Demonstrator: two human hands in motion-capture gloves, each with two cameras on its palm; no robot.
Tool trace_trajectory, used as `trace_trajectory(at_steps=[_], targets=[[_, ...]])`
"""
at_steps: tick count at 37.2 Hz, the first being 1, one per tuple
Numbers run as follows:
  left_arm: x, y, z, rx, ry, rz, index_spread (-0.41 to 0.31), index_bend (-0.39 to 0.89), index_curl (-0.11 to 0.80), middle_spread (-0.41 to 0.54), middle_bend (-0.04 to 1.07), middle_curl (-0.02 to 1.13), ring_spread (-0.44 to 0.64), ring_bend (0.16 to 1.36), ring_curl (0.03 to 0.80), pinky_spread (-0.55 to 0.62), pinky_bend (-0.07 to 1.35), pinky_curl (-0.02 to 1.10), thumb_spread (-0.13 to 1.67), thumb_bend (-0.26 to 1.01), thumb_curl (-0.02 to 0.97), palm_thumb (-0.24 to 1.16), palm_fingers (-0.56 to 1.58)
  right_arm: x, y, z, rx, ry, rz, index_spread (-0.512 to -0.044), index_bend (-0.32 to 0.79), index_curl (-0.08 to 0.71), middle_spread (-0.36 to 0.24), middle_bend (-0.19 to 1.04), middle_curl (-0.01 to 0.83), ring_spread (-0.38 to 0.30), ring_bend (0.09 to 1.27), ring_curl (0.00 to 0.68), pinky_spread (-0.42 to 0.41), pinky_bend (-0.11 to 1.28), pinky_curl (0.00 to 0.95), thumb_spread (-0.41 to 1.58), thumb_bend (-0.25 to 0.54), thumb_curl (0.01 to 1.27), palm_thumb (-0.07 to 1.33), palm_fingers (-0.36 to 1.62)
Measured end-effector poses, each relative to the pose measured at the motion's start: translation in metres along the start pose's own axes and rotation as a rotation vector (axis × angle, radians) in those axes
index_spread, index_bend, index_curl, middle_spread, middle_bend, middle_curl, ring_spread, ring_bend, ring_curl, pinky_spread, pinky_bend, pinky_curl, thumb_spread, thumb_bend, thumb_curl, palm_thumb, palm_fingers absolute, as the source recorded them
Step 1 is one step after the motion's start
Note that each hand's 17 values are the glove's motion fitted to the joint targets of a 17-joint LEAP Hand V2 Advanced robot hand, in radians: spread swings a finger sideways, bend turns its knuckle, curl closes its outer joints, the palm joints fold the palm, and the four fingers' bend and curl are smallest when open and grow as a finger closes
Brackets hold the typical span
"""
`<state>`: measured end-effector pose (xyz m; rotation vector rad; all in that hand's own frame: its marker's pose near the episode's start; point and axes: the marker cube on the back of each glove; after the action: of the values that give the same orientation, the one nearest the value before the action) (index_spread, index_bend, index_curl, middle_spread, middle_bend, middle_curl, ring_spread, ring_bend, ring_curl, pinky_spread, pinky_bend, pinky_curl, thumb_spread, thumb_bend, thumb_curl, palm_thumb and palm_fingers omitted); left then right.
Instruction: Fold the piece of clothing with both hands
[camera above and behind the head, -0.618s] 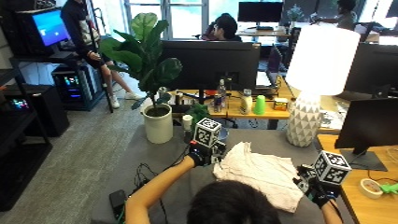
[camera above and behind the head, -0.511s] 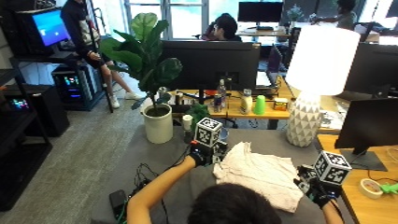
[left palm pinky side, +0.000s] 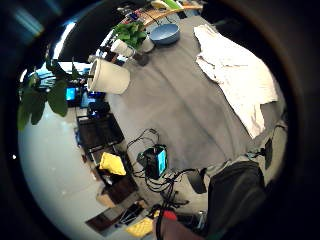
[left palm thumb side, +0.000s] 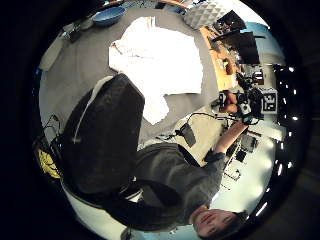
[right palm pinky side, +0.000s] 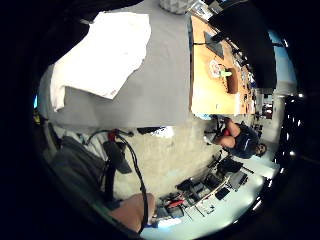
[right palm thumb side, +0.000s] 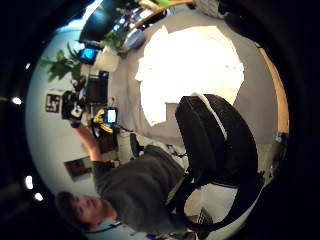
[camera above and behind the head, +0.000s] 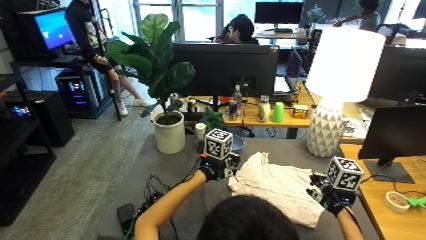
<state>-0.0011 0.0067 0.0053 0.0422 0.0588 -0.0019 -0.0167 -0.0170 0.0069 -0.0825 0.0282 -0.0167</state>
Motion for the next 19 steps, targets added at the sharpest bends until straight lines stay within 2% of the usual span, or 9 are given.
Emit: trace_trajectory(at_steps=[6,14,18,19], targets=[[0.003,-0.004,0.01,-0.013,-0.013,0.026,-0.06,0.17,0.25,0.145,0.16,0.17,0.21,0.62,0.252,0.3,0.4,0.26,1.23,0.01,0.114,0.11,0.23,-0.003,-0.009,-0.003,-0.029,0.008,0.003,-0.335,0.14,0.225,-0.033,0.19,0.261,0.032,0.43,0.254,0.166,0.41,0.274,1.29,0.219,0.15,0.44,0.44],[0.009,-0.009,0.019,-0.01,-0.043,0.055,-0.044,0.14,0.255,0.173,0.16,0.19,0.23,0.64,0.266,0.31,0.44,0.29,1.14,-0.02,0.156,0.13,0.15,-0.006,-0.007,-0.001,-0.016,0.019,-0.016,-0.34,0.12,0.228,-0.034,0.2,0.291,0.031,0.44,0.276,0.168,0.41,0.296,1.3,0.194,0.17,0.47,0.42],[0.016,-0.007,0.029,-0.009,-0.08,0.077,-0.029,0.06,0.224,0.2,0.16,0.2,0.25,0.68,0.283,0.32,0.5,0.31,1.06,-0.03,0.178,0.13,0.06,-0.009,-0.001,0.008,-0.008,0.059,-0.031,-0.34,0.11,0.225,-0.034,0.19,0.303,0.022,0.45,0.287,0.168,0.42,0.306,1.28,0.184,0.18,0.5,0.41],[0.018,-0.008,0.032,-0.008,-0.084,0.084,-0.026,0.11,0.235,0.197,0.17,0.2,0.24,0.68,0.283,0.32,0.49,0.31,1.07,-0.03,0.18,0.12,0.09,-0.009,0.0,0.01,-0.012,0.069,-0.032,-0.34,0.12,0.225,-0.034,0.19,0.305,0.022,0.45,0.289,0.168,0.42,0.308,1.28,0.18,0.18,0.5,0.41]])
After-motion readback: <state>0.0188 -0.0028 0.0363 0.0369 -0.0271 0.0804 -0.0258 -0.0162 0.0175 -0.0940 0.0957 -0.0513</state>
